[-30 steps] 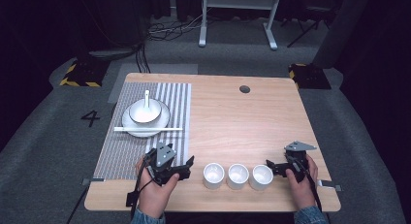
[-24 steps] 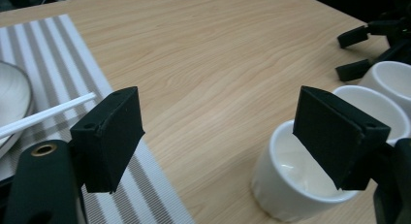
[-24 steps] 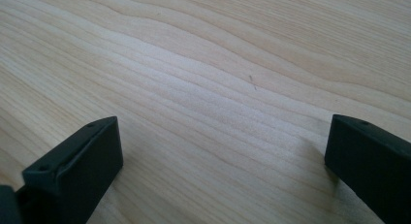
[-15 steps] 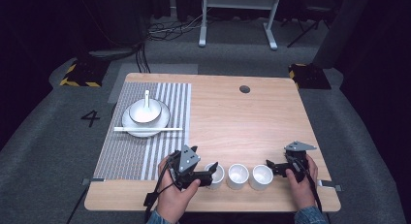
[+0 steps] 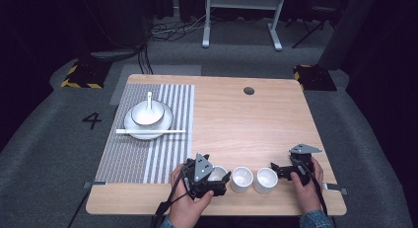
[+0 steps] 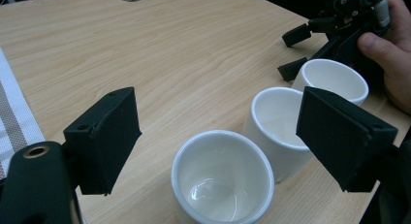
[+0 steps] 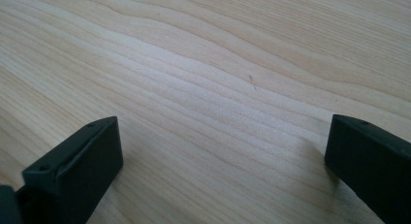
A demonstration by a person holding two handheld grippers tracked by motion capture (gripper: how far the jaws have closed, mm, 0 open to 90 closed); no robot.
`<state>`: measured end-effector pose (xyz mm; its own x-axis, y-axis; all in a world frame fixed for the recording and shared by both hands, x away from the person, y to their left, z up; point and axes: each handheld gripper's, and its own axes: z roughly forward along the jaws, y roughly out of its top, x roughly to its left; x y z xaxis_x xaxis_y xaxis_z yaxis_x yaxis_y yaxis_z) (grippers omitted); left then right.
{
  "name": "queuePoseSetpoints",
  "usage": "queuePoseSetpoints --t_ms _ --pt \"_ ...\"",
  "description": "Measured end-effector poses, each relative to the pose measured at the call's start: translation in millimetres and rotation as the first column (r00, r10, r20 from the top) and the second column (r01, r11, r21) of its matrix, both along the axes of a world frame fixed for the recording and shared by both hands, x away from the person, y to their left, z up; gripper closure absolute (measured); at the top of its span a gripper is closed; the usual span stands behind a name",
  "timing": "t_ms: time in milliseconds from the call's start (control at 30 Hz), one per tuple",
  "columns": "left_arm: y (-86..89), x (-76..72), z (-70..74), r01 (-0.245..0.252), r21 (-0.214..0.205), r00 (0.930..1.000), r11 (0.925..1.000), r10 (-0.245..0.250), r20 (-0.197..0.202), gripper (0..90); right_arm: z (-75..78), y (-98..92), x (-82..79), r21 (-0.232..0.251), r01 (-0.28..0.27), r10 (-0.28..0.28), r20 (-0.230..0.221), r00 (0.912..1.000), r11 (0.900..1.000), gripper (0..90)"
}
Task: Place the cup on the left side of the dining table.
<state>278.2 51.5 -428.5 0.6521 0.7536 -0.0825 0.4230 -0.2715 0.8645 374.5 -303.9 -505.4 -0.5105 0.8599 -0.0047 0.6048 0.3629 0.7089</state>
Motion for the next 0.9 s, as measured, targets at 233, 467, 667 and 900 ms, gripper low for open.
queuePoseSetpoints --t_ms 233,467,667,900 --pt "-5.7 -1.8 -12.3 -0.022 0.013 0.9998 0.9997 0.022 0.005 15.9 -0.1 -0.1 0.1 -0.001 -0.002 0.002 0.002 1.0000 1.0000 0.1" --pt "-11.1 -1.8 -29.4 -0.017 0.044 0.9995 0.9989 0.018 -0.025 16.5 0.0 -0.1 0.0 0.000 -0.001 0.001 0.001 1.0000 1.0000 0.1" --pt "-13.4 1.2 -42.1 -0.010 0.053 0.9980 0.9985 0.014 -0.062 19.6 -0.1 -0.2 0.1 -0.001 -0.002 0.002 0.001 1.0000 1.0000 0.1" --pt "-12.8 6.2 -59.1 0.019 0.087 0.9962 0.9961 -0.012 -0.087 23.7 -0.1 -0.2 0.1 -0.001 -0.002 0.002 0.001 1.0000 1.0000 0.1"
